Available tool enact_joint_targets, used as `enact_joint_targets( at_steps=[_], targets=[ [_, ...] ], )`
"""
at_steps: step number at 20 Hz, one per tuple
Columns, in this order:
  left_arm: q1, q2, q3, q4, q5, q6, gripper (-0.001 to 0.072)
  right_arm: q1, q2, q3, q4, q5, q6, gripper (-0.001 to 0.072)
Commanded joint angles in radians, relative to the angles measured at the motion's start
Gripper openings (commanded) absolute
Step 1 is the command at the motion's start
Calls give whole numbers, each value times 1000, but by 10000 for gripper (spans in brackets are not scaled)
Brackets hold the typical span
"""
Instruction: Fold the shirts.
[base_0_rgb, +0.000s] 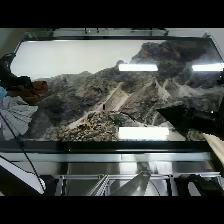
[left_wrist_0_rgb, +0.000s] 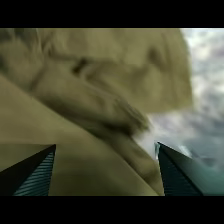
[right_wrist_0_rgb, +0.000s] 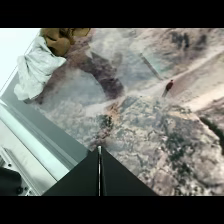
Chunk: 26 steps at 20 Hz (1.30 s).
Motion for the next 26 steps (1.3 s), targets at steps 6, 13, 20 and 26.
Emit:
enact_joint_targets(
  at_steps=[6, 13, 20, 26],
  targets=[
    [-124, -114, 31, 204, 17, -48, 26, 1, 1, 0, 0, 0, 0, 25],
    [-336, 200, 31, -797, -2, 66, 28, 1, 1, 0, 0, 0, 0, 25],
    [-748, 428, -251, -815, 90, 67, 33, 1, 1, 0, 0, 0, 0, 25],
    [-901, 427, -356, -740, -57, 67, 346, 1, 1, 0, 47, 21, 0, 25]
  ],
)
